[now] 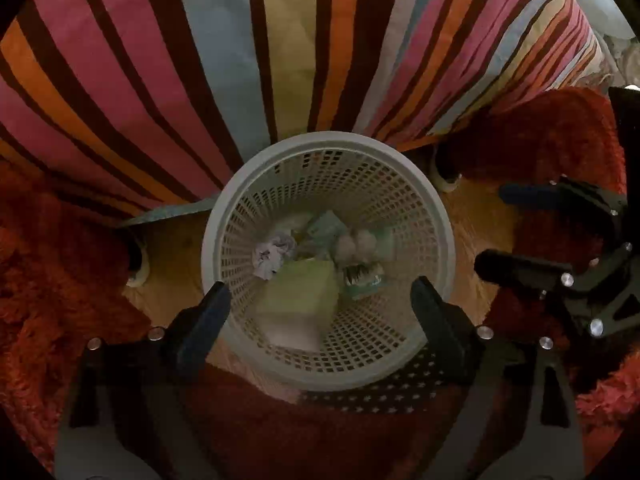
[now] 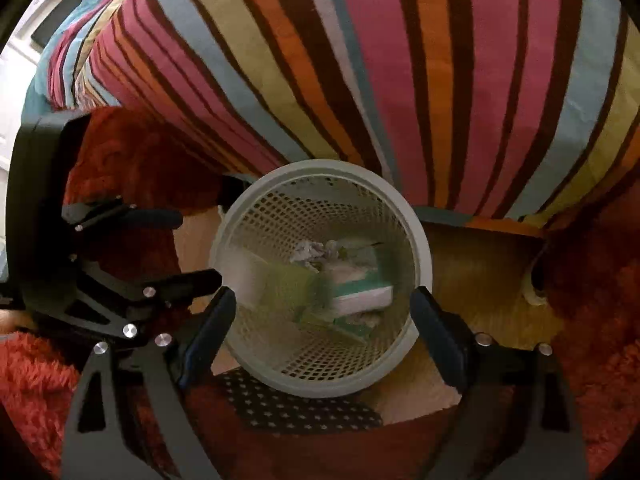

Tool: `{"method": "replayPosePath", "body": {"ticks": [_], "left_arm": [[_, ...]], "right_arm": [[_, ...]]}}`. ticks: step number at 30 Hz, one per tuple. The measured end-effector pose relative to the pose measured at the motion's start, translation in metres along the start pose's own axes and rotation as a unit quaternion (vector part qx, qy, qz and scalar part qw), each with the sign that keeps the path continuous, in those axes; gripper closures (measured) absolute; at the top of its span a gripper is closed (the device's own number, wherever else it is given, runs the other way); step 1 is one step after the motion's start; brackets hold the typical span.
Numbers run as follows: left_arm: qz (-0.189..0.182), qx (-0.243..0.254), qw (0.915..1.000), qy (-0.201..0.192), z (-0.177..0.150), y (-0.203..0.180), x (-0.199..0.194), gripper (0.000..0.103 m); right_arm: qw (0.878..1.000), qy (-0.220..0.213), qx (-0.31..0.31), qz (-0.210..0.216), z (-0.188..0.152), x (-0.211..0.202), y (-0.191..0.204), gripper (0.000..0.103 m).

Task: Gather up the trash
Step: 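Carry the green box and tissue pack to the wastebasket and release both, then swing both open tools back over the bed toward the remaining items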

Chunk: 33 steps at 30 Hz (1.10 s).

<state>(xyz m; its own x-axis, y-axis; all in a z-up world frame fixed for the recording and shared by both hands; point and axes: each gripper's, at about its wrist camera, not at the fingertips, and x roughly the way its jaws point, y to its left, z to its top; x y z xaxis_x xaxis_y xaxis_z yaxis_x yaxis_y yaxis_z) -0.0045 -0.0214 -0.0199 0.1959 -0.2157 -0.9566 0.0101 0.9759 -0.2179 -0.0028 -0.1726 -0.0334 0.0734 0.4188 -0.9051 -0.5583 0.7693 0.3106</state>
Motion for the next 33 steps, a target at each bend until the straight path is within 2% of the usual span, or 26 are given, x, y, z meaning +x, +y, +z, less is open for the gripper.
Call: {"method": "replayPosePath", "body": {"ticks": [7, 10, 21, 23, 26, 27, 29, 30, 31, 32, 33], "left_arm": [[0.004, 0.007, 1.0, 0.002, 0.001, -0.001, 0.001, 0.014], [0.005, 0.009, 0.9999, 0.004, 0.002, -0.001, 0.003, 0.014], [-0.01, 0.012, 0.9998, -0.01, 0.006, 0.0, 0.001, 0.014], [-0.01, 0.013, 0.9994, -0.031, 0.007, 0.001, -0.007, 0.014], [-0.013, 0.019, 0.9948, -0.099, 0.011, 0.002, -0.038, 0.014], [-0.015, 0.021, 0.9915, -0.128, 0.013, 0.003, -0.054, 0.014], [-0.025, 0.025, 0.9843, -0.173, 0.021, 0.005, -0.084, 0.014], [-0.031, 0.029, 0.9787, -0.201, 0.03, 0.008, -0.107, 0.014], [-0.032, 0.031, 0.9752, -0.217, 0.036, 0.01, -0.119, 0.014], [-0.027, 0.034, 0.9707, -0.236, 0.044, 0.012, -0.132, 0.014], [-0.009, 0.043, 0.9639, -0.262, 0.057, 0.017, -0.151, 0.014]], "right_arm": [[1.0, 0.005, 0.008, 0.0, 0.004, -0.005, -0.007, 0.018], [1.0, 0.007, 0.008, 0.001, -0.008, 0.0, -0.002, 0.018], [1.0, 0.008, 0.015, 0.004, -0.003, 0.009, -0.006, 0.018], [1.0, -0.01, 0.016, 0.008, -0.001, -0.002, -0.006, 0.018], [0.999, -0.039, 0.018, 0.017, 0.004, -0.02, -0.007, 0.018], [0.997, -0.07, 0.018, 0.026, 0.011, -0.042, -0.008, 0.018], [0.994, -0.101, 0.014, 0.031, 0.017, -0.062, -0.01, 0.018], [0.989, -0.149, 0.004, 0.026, 0.029, -0.092, -0.012, 0.018], [0.986, -0.165, 0.0, 0.02, 0.033, -0.101, -0.012, 0.018], [0.983, -0.184, -0.005, 0.01, 0.039, -0.112, -0.014, 0.018], [0.974, -0.227, -0.016, -0.017, 0.054, -0.136, -0.019, 0.018]]}}
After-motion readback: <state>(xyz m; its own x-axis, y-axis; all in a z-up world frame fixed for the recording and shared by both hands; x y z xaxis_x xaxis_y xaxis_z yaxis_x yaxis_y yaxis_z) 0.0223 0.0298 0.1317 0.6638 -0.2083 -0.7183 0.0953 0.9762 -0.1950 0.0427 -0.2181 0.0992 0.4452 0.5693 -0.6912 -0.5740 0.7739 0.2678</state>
